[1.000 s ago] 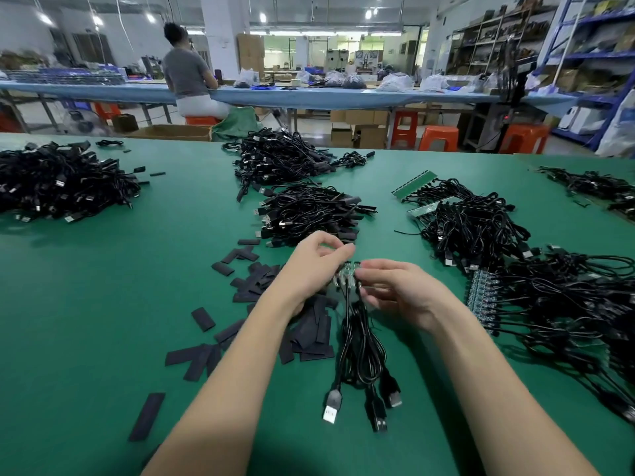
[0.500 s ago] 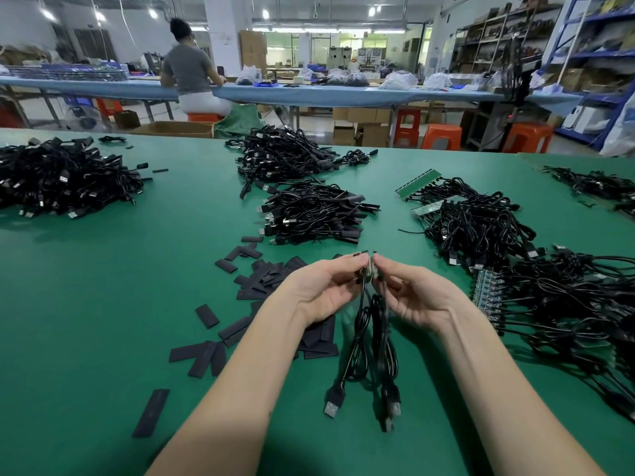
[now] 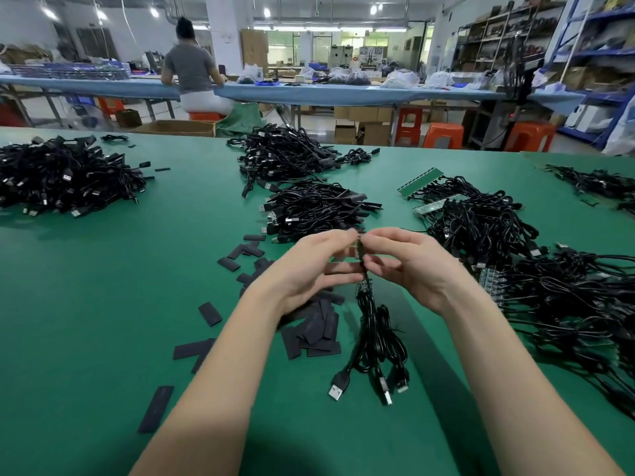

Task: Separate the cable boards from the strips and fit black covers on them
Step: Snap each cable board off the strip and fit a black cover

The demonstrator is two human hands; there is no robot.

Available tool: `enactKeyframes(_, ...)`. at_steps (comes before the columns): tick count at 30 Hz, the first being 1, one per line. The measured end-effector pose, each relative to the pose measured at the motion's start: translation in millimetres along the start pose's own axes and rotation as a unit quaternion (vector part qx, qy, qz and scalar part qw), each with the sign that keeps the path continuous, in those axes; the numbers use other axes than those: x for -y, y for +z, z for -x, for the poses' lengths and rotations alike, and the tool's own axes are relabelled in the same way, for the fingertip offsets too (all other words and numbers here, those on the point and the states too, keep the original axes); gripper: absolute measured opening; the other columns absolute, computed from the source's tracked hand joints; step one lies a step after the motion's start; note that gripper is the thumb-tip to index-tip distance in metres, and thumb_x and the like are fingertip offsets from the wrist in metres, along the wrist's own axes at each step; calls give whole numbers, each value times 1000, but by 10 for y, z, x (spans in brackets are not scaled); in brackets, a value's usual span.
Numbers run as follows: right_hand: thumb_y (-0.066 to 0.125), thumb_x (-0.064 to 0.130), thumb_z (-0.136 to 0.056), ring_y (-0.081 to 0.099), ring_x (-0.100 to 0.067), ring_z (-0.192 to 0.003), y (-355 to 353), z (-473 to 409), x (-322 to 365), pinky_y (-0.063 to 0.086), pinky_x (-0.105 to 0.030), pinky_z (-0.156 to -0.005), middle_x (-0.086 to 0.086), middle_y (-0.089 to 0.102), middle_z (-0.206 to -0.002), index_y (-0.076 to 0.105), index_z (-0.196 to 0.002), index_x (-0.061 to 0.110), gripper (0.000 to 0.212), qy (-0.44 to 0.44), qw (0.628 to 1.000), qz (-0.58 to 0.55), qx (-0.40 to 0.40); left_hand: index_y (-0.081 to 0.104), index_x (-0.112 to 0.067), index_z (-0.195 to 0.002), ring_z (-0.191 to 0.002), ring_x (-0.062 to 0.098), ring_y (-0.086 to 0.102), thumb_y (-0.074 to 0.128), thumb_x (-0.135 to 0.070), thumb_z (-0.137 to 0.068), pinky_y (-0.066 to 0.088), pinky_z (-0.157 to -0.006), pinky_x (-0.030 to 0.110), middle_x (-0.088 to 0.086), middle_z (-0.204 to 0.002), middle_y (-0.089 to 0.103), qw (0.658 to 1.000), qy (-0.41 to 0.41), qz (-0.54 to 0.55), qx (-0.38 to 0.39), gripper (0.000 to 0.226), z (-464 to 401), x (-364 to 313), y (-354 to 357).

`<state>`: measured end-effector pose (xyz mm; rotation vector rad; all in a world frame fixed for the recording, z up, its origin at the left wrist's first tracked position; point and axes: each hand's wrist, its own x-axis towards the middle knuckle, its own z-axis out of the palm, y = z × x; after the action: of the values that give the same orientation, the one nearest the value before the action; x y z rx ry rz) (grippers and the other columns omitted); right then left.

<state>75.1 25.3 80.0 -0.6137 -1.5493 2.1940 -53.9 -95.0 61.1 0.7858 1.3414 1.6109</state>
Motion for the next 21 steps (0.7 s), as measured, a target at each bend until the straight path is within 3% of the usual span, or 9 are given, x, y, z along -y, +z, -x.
enactKeyframes(3, 69, 9, -93, 72, -18, -68, 49, -17, -89, 59, -22, -61, -10, 74, -80, 67, -103, 3, 12, -15, 1000, 3, -16, 73, -8, -108, -92, 17, 74, 67, -7, -93, 58, -77, 22, 8, -102, 77, 1000, 3, -1, -15, 16, 87, 26, -140)
enactKeyframes(5, 70, 11, -93, 67, -9, -63, 26, -30, -173, 55, -19, -58, -3, 73, -76, 71, -95, 10, 2, -58, 984, 164, -34, 75, -9, -107, -90, 15, 74, 69, -6, -91, 57, -75, 20, 9, -100, 77, 999, -11, 7, -37, 17, 114, 3, -201)
enactKeyframes(8, 80, 22, -83, 54, 7, -57, 17, -41, -290, 45, -13, -64, 19, 68, -68, 74, -80, 30, 10, -103, 853, 510, 44, 75, -11, -100, -74, 13, 71, 70, -6, -89, 57, -67, 19, 6, -86, 74, 996, -36, 49, -58, 13, 137, -54, -285)
enactKeyframes(10, 85, 37, -74, 54, 7, -60, 80, -30, -331, 45, -20, -65, 25, 65, -68, 69, -74, 35, 16, -73, 790, 602, 91, 70, -10, -95, -67, 13, 69, 70, -3, -89, 57, -63, 21, 6, -80, 71, 994, -41, 67, -72, 9, 143, -58, -315)
enactKeyframes(12, 87, 50, -68, 56, 3, -66, 135, -38, -361, 48, -25, -67, 24, 63, -68, 64, -68, 35, 28, -66, 762, 638, 90, 66, -11, -90, -63, 12, 67, 68, -2, -90, 58, -61, 22, 6, -76, 69, 994, -41, 67, -79, 9, 141, -52, -315)
enactKeyframes(13, 86, 48, -69, 55, 5, -65, 150, -49, -372, 45, -24, -65, 24, 61, -65, 61, -65, 35, 28, -73, 756, 644, 88, 65, -11, -88, -62, 12, 66, 67, -2, -91, 58, -61, 23, 6, -76, 68, 994, -40, 64, -81, 10, 137, -49, -315)
enactKeyframes(15, 82, 33, -77, 52, 10, -59, 142, -61, -375, 39, -17, -64, 25, 59, -61, 59, -62, 36, 28, -84, 757, 640, 98, 65, -11, -87, -63, 12, 64, 66, -2, -92, 59, -62, 24, 6, -75, 66, 994, -40, 61, -85, 10, 131, -45, -317)
enactKeyframes(17, 81, 23, -80, 53, 9, -58, 104, -54, -347, 40, -12, -65, 20, 65, -66, 65, -66, 32, 23, -79, 789, 600, 103, 64, -11, -88, -63, 12, 64, 66, -3, -93, 59, -63, 25, 6, -75, 66, 994, -42, 60, -84, 9, 131, -34, -325)
enactKeyframes(21, 83, 18, -82, 60, -9, -63, -2, -44, -281, 49, -20, -63, 2, 69, -70, 69, -81, 18, 14, -87, 930, 358, 17, 65, -11, -89, -66, 12, 62, 66, -4, -93, 59, -66, 25, 5, -77, 65, 995, -44, 51, -73, 8, 118, 3, -294)
